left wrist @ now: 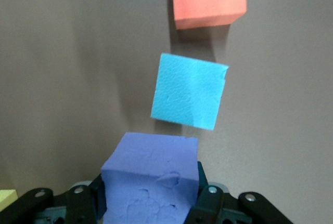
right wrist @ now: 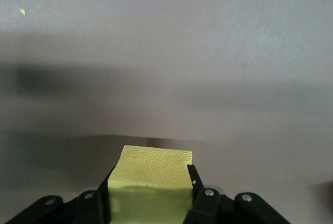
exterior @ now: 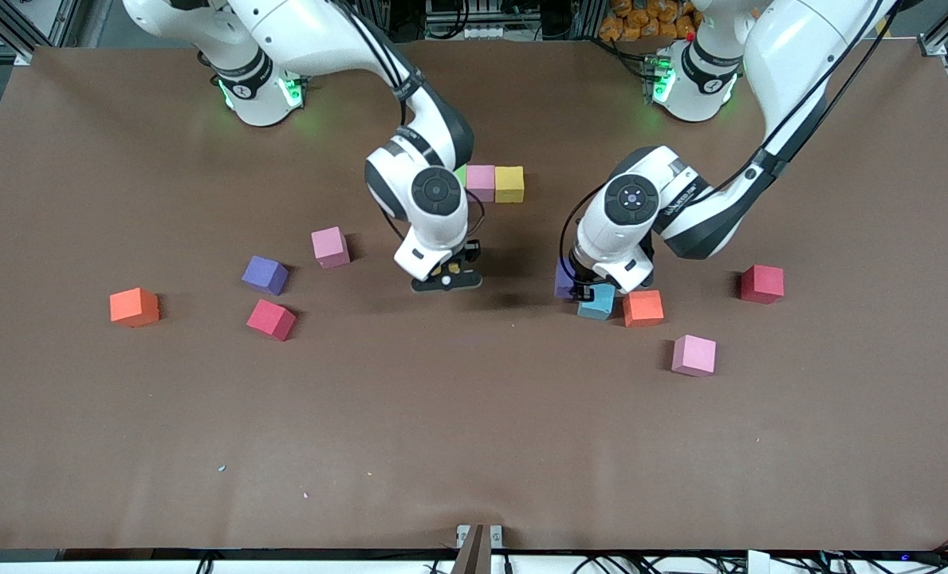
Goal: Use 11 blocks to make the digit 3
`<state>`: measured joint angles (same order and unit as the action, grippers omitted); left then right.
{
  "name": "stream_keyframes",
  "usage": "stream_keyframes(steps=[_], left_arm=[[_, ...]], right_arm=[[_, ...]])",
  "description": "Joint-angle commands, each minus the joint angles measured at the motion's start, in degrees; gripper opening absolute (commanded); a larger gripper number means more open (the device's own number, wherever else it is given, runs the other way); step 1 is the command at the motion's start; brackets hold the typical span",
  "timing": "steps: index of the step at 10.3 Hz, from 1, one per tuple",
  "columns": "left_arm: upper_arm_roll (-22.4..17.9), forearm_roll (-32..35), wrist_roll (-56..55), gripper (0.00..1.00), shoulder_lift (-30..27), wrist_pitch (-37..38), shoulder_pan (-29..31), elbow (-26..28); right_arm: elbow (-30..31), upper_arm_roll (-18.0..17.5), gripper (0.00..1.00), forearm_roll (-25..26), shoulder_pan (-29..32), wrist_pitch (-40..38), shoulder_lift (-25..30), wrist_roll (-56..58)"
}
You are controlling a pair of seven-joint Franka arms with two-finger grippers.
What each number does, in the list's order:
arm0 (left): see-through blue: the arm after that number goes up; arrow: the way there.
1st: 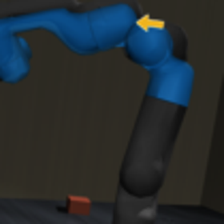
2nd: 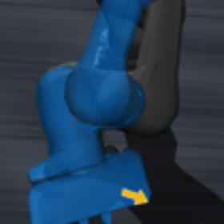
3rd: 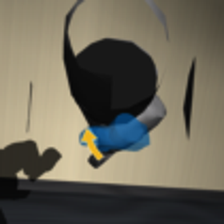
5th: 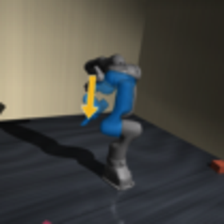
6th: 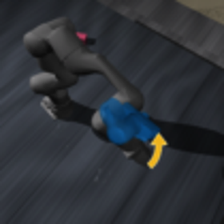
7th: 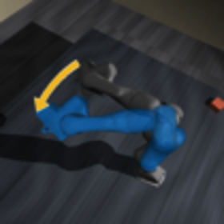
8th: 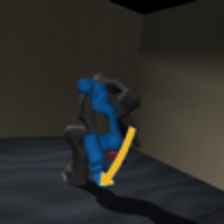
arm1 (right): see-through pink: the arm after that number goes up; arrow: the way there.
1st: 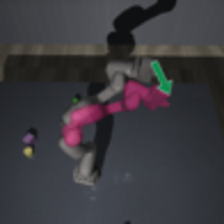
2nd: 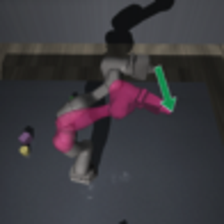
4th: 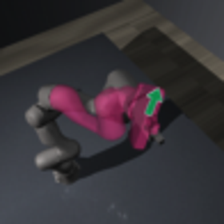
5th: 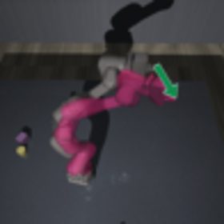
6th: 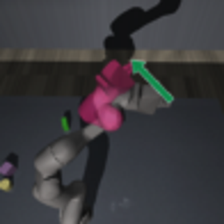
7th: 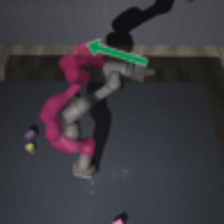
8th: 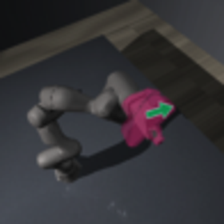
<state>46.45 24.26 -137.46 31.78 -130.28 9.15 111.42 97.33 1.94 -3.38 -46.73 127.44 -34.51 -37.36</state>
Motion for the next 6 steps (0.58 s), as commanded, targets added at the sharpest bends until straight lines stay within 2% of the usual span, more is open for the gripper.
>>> stream_keyframes(steps=[1, 6], left_arm=[[0.1, 0.5, -2.4, 0.0, 0.8, 0.5, -0.5, -0.3], [0.2, 0.5, -6.8, 0.0, 1.9, -2.5, -3.0, 1.3]], right_arm=[[7.9, 0.1, 0.02, -0.2, -0.8, 6.1, 3.7, -2.0], [13.3, -1.1, 0.02, -0.8, -2.4, 12.8, 3.8, -5.2]])
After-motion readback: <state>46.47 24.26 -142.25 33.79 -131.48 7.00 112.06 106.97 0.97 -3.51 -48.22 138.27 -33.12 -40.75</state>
